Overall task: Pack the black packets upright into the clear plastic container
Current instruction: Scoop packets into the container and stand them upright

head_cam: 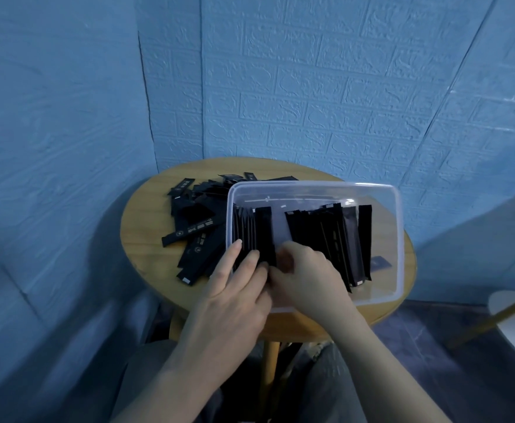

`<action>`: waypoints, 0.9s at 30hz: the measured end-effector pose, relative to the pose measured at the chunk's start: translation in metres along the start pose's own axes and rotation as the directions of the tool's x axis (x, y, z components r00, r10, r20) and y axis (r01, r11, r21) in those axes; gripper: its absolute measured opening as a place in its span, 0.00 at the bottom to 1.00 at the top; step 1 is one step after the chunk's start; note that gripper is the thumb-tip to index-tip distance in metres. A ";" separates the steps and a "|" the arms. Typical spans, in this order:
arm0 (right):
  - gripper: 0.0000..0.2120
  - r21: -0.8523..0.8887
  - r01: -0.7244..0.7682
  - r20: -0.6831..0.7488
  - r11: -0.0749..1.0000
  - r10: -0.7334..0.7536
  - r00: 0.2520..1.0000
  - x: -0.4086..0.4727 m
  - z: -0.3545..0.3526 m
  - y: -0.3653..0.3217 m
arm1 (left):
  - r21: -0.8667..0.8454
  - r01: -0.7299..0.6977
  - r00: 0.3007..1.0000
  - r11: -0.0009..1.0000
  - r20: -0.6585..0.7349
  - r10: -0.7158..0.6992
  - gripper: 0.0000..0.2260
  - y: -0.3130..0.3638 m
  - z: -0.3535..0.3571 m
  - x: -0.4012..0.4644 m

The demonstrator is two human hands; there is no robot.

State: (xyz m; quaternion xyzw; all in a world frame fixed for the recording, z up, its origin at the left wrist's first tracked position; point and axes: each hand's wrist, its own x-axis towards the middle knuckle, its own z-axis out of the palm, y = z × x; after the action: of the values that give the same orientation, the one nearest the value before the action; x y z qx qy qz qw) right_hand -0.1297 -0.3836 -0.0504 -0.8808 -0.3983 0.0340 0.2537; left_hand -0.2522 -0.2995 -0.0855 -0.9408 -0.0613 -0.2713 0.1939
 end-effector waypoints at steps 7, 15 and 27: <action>0.14 0.389 0.020 0.101 0.921 -0.064 0.993 0.001 -0.008 0.015 | -0.014 -0.008 1.000 1.000 0.024 0.009 0.19 0.003 -0.003 0.000; 0.13 0.376 0.081 -0.005 0.923 -0.085 0.996 -0.007 -0.009 0.017 | -0.022 0.003 0.998 1.000 0.062 -0.002 0.19 0.001 -0.005 0.000; 0.23 -0.221 -0.145 -0.267 0.964 0.084 0.960 -0.032 -0.022 0.009 | -0.053 0.018 0.998 0.998 0.064 -0.015 0.17 0.002 -0.004 0.001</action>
State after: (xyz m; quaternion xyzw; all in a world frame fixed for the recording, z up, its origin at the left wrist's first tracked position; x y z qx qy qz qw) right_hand -0.1396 -0.4210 -0.0398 -0.9236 -0.3115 -0.1129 0.1929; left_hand -0.2527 -0.3031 -0.0831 -0.9533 -0.0681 -0.2443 0.1643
